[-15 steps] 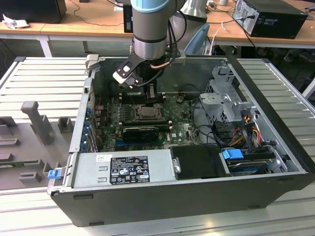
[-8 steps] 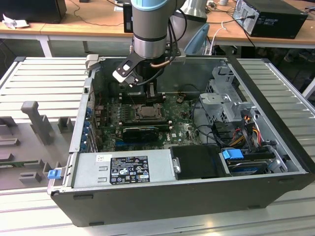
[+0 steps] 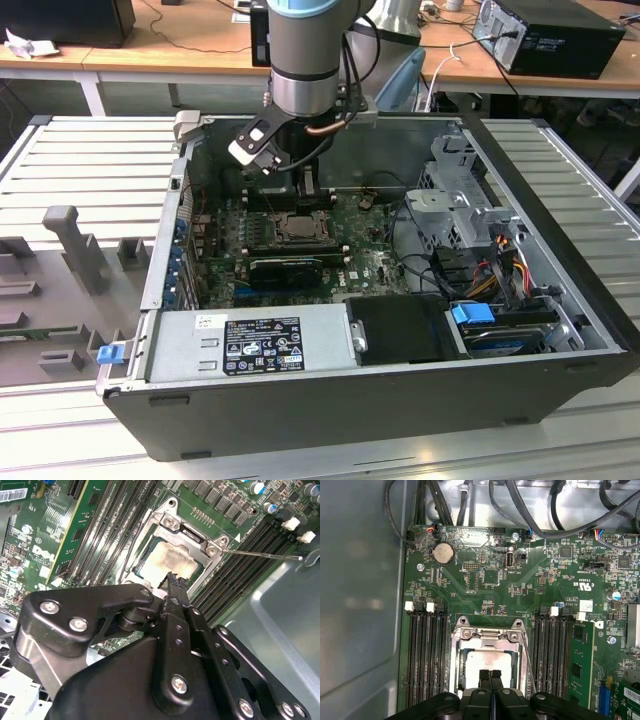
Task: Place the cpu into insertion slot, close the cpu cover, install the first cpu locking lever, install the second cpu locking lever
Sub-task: 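Install the first cpu locking lever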
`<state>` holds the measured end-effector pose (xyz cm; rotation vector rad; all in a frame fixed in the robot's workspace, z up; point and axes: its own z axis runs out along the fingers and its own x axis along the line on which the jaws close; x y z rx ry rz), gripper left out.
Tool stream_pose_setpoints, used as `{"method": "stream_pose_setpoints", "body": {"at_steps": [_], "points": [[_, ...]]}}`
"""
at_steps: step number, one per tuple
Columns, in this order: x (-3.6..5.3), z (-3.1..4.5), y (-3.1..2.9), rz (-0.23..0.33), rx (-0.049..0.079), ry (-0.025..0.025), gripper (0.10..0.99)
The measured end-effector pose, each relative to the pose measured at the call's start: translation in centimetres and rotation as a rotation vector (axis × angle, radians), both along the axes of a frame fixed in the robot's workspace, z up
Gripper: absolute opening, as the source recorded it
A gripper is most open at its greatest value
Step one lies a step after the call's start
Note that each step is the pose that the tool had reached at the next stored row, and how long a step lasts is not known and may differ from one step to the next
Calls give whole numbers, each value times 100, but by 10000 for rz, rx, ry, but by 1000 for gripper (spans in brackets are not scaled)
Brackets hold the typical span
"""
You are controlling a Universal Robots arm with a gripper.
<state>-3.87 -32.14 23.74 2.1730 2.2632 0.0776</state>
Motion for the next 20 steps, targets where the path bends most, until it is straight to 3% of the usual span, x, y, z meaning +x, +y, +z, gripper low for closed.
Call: {"method": "stream_pose_setpoints", "body": {"at_steps": [20], "points": [[0,131,0,-1,1,-1,106]]}}
